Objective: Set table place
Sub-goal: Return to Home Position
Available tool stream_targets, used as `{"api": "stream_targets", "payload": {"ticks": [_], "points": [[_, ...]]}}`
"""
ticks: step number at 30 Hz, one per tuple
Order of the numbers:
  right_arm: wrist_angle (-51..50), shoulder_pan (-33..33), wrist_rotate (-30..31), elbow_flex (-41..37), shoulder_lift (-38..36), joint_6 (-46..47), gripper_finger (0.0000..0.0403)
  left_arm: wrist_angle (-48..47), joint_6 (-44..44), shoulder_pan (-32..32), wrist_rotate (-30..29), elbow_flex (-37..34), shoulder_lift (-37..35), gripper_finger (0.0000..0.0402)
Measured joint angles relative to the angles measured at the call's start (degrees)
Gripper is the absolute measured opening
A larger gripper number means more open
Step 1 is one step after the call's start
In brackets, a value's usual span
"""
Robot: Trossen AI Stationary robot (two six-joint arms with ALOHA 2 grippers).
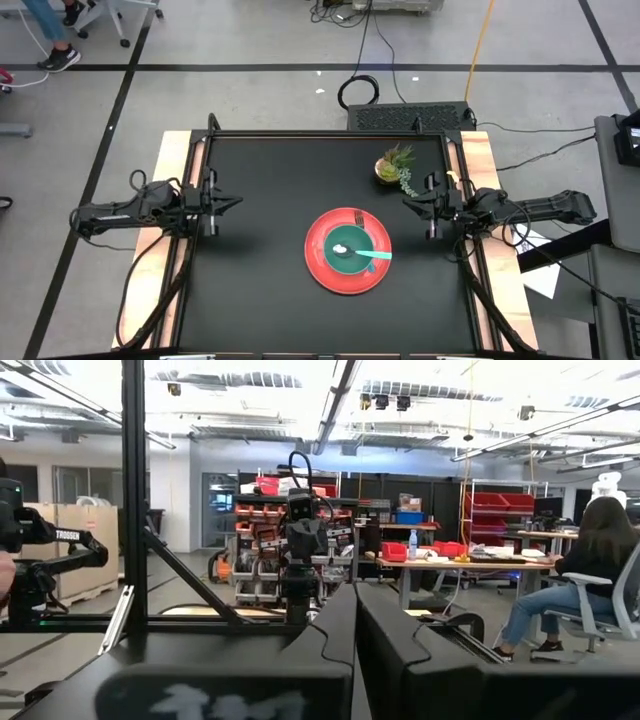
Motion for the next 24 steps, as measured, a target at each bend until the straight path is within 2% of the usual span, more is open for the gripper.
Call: {"api": "stream_targets", "payload": {"ticks": [7, 24], "points": [[-1.2, 0.0, -0.2, 0.0, 0.0, -0.1, 0.0, -1.2, -0.1, 0.0, 3.6, 0.0, 0.0, 0.0], [-2.8, 0.0, -0.2, 0.0, 0.0, -0.4, 0.0, 0.0, 1.2, 0.0, 4.2, -5.7, 0.0, 0.0]]}}
